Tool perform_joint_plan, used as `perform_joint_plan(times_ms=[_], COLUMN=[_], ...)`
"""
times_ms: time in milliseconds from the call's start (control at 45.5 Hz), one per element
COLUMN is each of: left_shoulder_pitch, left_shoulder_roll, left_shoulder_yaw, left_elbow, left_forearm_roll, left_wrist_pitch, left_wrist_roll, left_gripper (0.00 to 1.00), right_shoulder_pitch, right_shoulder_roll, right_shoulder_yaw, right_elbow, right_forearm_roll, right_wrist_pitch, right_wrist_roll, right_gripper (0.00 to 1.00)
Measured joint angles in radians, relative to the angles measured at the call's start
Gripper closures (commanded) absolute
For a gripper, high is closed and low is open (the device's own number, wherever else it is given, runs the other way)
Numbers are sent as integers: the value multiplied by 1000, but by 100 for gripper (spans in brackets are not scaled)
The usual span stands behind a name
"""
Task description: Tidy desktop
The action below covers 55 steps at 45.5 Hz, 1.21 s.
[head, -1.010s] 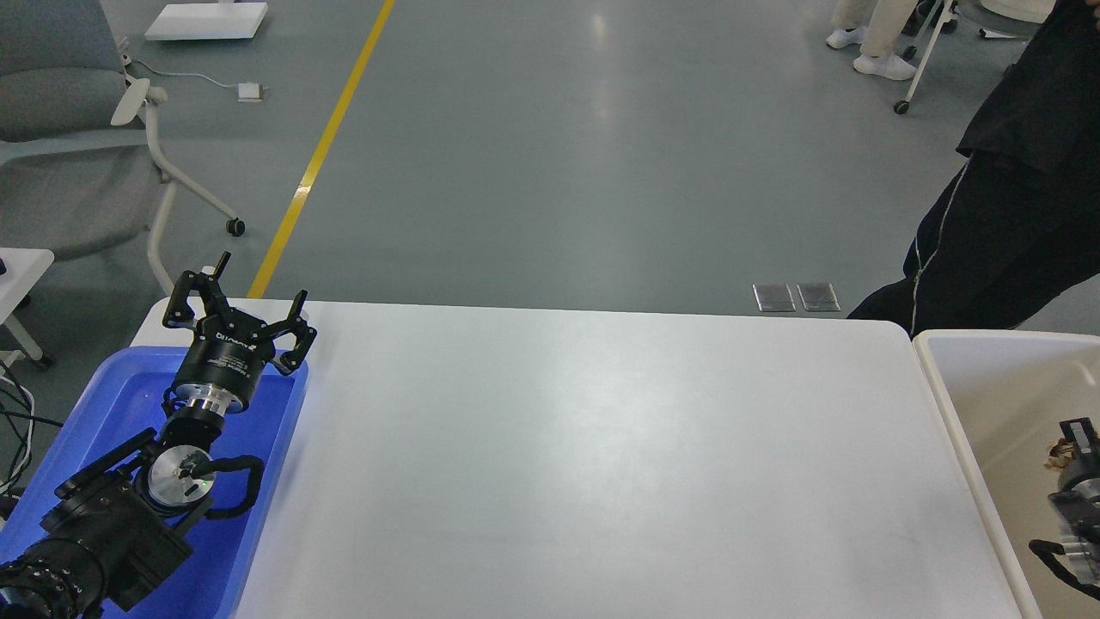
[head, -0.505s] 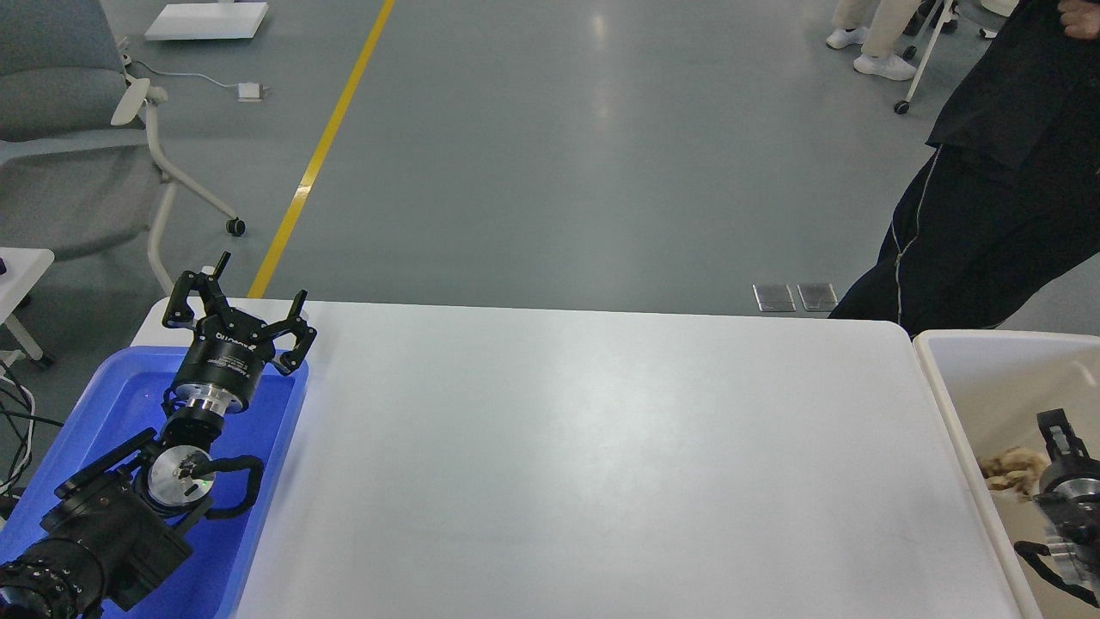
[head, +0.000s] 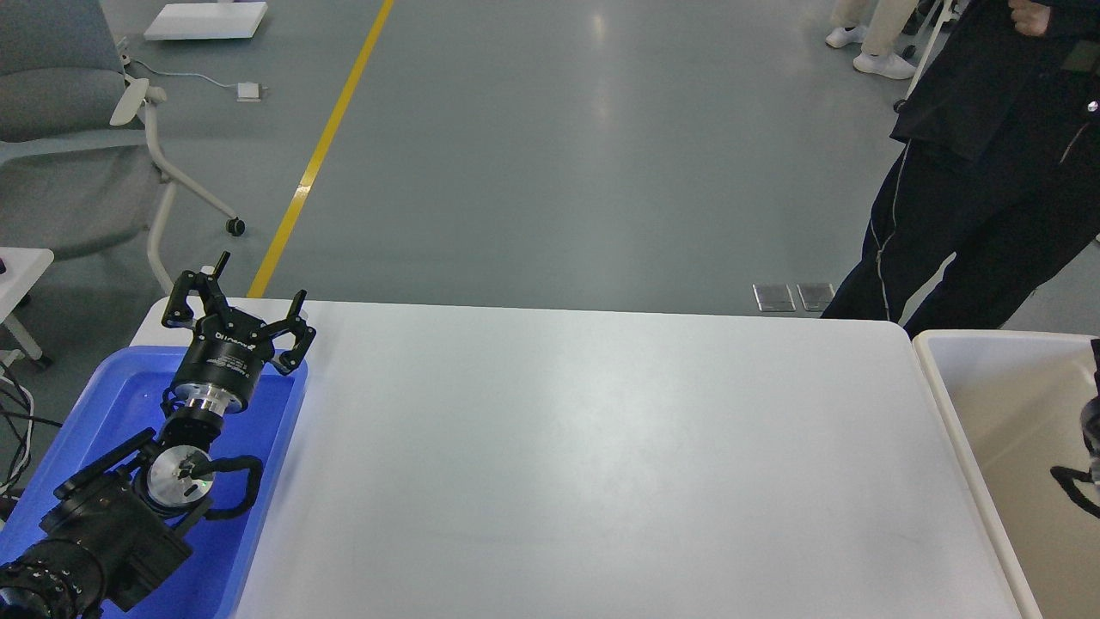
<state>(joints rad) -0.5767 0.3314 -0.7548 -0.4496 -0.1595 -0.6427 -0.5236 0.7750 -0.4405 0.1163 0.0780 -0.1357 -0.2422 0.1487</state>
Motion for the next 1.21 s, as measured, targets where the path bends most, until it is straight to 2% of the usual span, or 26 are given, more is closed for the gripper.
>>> perform_joint_plan(times_ms=[198,417,593,790,878,944,1120,1208], left_shoulder_pitch=[0,0,0,0,0,0,0,0], left_shoulder_roll=[0,0,0,0,0,0,0,0], left_shoulder_yaw=[0,0,0,0,0,0,0,0], left_elbow=[0,0,0,0,0,0,0,0], left_forearm_roll=[0,0,0,0,0,0,0,0], left_wrist_pitch=[0,0,0,0,0,0,0,0], left_wrist_roll=[0,0,0,-1,-1,-1,-1,-1], left_gripper=[0,0,0,0,0,0,0,0], right_shoulder_pitch=[135,203,183,103,59,21,-84,-128], right_shoulder_roll=[-118,-241,-281,-291,-275,-256,-182,-146], right_shoulder_yaw=[211,387,583,785,846,894,976,996], right_elbow=[115,343,488,637,680,706,749,759], right_forearm_roll=[1,-18,-28,-34,-39,-50,-103,-127], right_wrist_pitch=[32,50,65,131,159,180,239,256], right_wrist_roll=[-2,4,5,12,37,71,192,235], right_gripper=[1,1,1,1,1,1,1,1])
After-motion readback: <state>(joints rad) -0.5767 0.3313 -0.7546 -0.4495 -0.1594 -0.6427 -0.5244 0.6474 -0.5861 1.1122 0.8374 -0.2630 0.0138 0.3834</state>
